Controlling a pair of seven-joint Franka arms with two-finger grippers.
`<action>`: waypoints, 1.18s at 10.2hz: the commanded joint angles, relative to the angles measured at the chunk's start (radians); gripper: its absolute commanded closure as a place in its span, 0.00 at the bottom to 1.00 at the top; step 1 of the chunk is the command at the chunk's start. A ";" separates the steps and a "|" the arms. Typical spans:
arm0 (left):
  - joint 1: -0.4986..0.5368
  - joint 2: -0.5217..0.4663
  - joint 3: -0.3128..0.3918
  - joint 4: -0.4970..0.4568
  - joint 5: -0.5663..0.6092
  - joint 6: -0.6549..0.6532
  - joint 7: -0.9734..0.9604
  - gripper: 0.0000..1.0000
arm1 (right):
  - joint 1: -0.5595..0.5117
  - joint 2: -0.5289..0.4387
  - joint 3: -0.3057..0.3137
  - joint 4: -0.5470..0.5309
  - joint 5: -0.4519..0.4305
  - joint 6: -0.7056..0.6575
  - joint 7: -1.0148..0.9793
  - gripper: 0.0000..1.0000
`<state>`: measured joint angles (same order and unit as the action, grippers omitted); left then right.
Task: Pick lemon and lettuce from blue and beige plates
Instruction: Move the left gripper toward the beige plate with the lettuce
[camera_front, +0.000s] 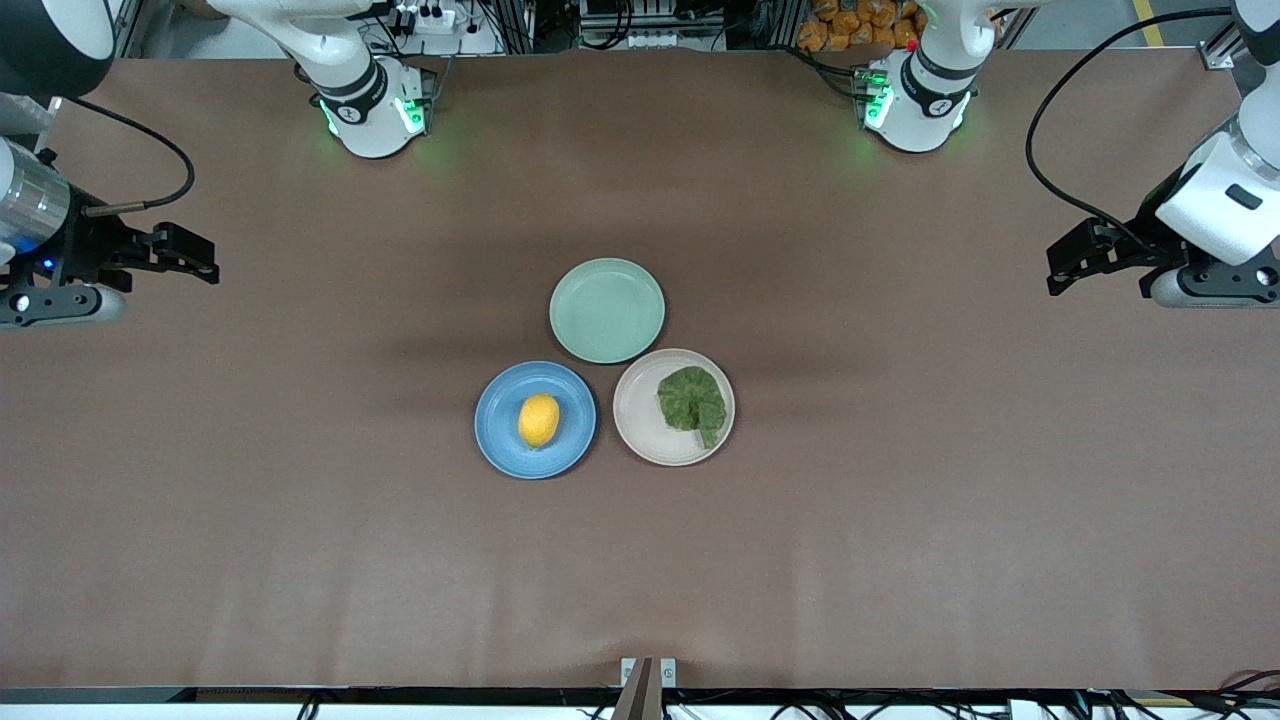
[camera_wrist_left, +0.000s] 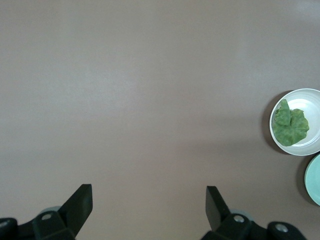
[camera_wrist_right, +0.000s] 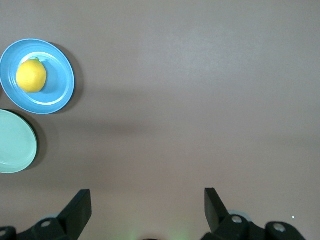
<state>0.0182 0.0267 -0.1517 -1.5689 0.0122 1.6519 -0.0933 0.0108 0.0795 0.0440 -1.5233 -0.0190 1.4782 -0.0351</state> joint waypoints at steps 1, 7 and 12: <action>0.003 -0.008 -0.002 -0.008 -0.012 0.005 0.020 0.00 | -0.021 -0.030 0.011 -0.014 0.013 0.004 0.021 0.00; -0.088 0.065 -0.046 -0.011 -0.074 0.043 -0.085 0.00 | -0.021 -0.024 0.011 0.009 0.019 -0.010 0.018 0.00; -0.346 0.283 -0.051 -0.011 -0.037 0.274 -0.351 0.00 | 0.056 0.049 0.014 0.011 0.030 0.072 0.142 0.00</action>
<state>-0.2785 0.2310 -0.2091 -1.5970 -0.0442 1.8644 -0.3840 0.0240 0.0880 0.0550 -1.5147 -0.0049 1.4993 0.0303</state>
